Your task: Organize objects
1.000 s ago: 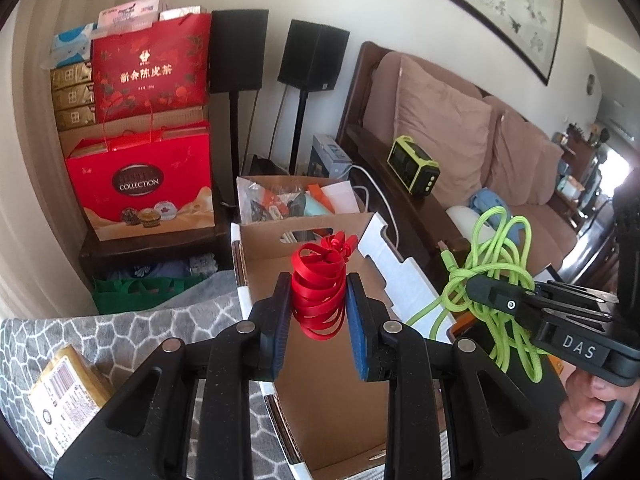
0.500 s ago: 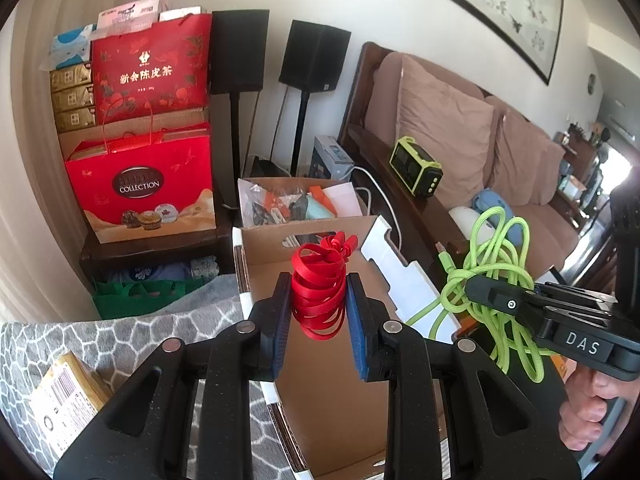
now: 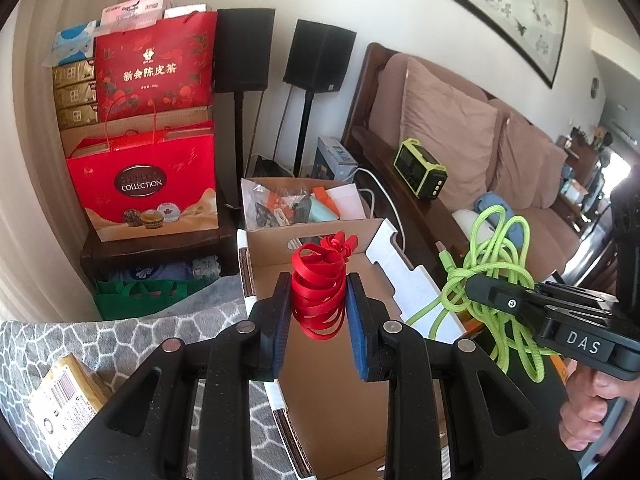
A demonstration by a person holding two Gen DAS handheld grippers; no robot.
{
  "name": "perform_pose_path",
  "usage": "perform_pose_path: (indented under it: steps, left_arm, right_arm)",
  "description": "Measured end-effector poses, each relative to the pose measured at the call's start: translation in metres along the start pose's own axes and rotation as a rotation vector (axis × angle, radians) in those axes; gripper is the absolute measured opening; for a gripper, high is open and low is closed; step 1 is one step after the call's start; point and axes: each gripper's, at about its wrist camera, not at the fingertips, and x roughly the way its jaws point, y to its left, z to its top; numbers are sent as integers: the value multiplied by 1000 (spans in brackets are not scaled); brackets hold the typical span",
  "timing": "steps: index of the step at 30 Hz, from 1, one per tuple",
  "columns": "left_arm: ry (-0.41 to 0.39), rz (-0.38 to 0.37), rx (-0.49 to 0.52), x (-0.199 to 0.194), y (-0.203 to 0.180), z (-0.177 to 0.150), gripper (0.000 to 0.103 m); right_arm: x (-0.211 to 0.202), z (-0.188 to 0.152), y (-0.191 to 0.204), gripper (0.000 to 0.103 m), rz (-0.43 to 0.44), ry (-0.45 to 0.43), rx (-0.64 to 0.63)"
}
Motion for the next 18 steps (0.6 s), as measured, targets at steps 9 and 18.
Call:
perform_pose_path:
  steps: [9,18]
  left_arm:
    - [0,-4,-15,2,5,1,24]
    - [-2,-4,-22,3,9,2,24]
  right_arm:
    - [0,8,-1,16,23,-14,17]
    - [-10,25,0,16,27,-54,15]
